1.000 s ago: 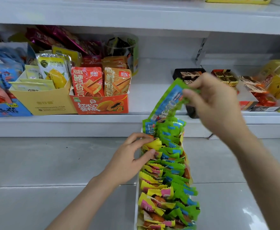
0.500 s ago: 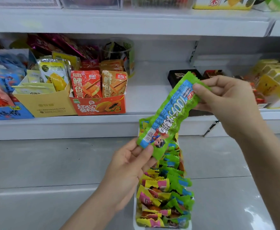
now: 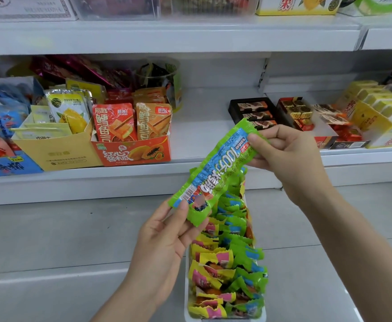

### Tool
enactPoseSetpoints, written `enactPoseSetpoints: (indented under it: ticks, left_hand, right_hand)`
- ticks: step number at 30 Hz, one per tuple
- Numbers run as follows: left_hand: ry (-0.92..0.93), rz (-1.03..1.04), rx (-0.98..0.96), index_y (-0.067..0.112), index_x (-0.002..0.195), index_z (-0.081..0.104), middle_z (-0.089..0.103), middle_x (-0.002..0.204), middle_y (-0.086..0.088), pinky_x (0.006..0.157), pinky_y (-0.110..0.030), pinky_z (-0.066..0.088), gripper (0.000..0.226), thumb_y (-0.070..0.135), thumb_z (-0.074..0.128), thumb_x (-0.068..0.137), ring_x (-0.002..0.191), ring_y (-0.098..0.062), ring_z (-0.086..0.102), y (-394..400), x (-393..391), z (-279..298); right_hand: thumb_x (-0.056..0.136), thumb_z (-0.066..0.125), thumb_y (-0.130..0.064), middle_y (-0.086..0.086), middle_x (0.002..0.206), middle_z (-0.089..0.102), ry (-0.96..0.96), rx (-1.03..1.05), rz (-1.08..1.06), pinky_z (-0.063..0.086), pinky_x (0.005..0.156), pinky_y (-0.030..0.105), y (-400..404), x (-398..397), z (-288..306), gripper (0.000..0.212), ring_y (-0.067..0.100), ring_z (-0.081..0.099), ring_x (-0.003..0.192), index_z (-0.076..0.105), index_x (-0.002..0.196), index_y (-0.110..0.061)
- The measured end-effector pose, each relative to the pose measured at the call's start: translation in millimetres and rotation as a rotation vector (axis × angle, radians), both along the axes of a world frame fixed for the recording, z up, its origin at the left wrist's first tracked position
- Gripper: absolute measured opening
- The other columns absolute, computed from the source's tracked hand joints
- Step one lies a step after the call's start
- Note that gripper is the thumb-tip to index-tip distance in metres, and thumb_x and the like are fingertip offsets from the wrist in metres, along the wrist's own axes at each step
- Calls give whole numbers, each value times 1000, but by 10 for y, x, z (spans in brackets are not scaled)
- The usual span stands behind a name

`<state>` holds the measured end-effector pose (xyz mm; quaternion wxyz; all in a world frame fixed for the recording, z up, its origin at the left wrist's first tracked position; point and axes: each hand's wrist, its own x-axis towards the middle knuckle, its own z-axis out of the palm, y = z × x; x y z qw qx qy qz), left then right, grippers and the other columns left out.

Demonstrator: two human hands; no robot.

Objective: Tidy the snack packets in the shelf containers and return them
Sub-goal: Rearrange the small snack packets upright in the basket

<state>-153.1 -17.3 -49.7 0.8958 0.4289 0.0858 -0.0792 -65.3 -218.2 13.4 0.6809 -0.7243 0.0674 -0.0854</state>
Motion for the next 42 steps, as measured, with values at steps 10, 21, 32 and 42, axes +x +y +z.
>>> enactPoseSetpoints:
  ticks: [10,21,32,42]
  left_hand:
    - [-721,140,1010,22,115,75,69,119,5,89,-14,50,30,12,62,90,107,-12,67,145,112,-118]
    - [2,-249,277,32,142,44,72,119,-3,78,-22,57,93,19,90,63,108,-20,70,162,146,-49]
    - [-27,-227,283,16,109,72,74,111,-12,78,-27,58,38,15,76,71,99,-28,72,75,146,-84]
    - [-766,153,1123,22,101,79,67,101,6,85,-19,50,21,12,74,83,97,-16,66,271,351,-116]
  right_hand:
    - [102,49,-33,19,121,66,329,522,181,62,69,42,135,-2,-106,35,33,73,97,54,124,-6]
    - [96,61,-20,8,89,75,285,538,113,62,69,31,162,40,-208,16,17,73,77,72,92,-9]
    - [70,77,-29,7,91,77,272,530,78,59,68,26,175,51,-285,27,16,73,78,78,91,-11]
    - [72,71,-53,6,99,75,350,456,195,61,72,34,113,41,-201,64,24,74,95,64,112,-4]
